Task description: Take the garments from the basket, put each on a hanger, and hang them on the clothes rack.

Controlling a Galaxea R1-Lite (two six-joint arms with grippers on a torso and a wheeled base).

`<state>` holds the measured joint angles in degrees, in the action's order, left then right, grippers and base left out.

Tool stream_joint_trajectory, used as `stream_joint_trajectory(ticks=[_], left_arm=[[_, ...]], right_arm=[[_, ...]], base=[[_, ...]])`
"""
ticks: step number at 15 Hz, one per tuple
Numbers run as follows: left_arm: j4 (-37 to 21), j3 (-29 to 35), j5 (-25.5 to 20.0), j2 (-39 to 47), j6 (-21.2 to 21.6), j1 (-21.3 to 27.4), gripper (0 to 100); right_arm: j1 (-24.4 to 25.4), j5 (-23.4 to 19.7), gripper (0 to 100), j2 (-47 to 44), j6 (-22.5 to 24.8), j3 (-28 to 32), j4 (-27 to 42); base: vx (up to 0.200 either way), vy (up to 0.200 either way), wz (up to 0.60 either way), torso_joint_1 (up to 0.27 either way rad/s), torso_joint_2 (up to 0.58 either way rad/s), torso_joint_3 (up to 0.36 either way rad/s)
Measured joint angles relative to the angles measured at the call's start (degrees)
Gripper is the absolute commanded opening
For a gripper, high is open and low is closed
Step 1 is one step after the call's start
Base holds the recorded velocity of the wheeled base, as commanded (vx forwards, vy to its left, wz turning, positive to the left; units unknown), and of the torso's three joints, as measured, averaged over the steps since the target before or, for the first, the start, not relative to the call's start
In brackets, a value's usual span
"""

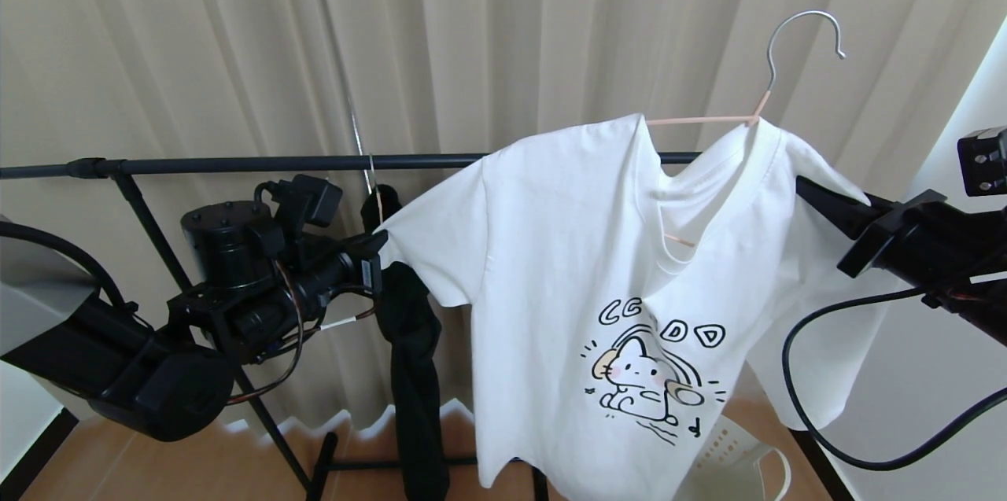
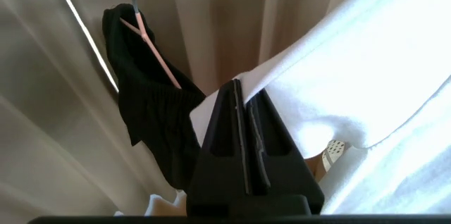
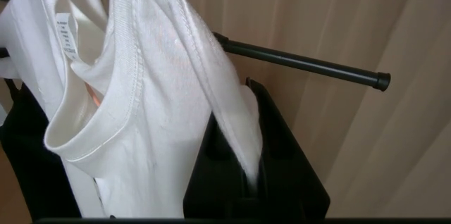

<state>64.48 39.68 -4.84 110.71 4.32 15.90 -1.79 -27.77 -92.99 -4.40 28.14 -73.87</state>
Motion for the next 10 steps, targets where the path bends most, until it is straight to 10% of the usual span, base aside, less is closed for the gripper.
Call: stream_joint_trajectory(ticks=[8, 9, 10], left_arm=[[0.11, -0.16, -0.06, -0.13, 0.0, 0.02, 0], [0.12, -0.18, -0.16, -0.18, 0.0, 0.06, 100], [0.09, -0.22, -0.24, -0.3, -0.05, 0.13, 100]], right_arm=[[-0.05, 0.02, 0, -0.09, 0.0, 0.09, 0.06], [-0.05, 0.02, 0, -0.11, 0.0, 0.09, 0.06], [-0.05, 0.02, 0, -0.12, 0.0, 0.09, 0.04]], base=[[0.0, 0.0, 0.0, 0.0, 0.0, 0.0], [0.0, 0.0, 0.0, 0.0, 0.0, 0.0], [0.0, 0.0, 0.0, 0.0, 0.0, 0.0]])
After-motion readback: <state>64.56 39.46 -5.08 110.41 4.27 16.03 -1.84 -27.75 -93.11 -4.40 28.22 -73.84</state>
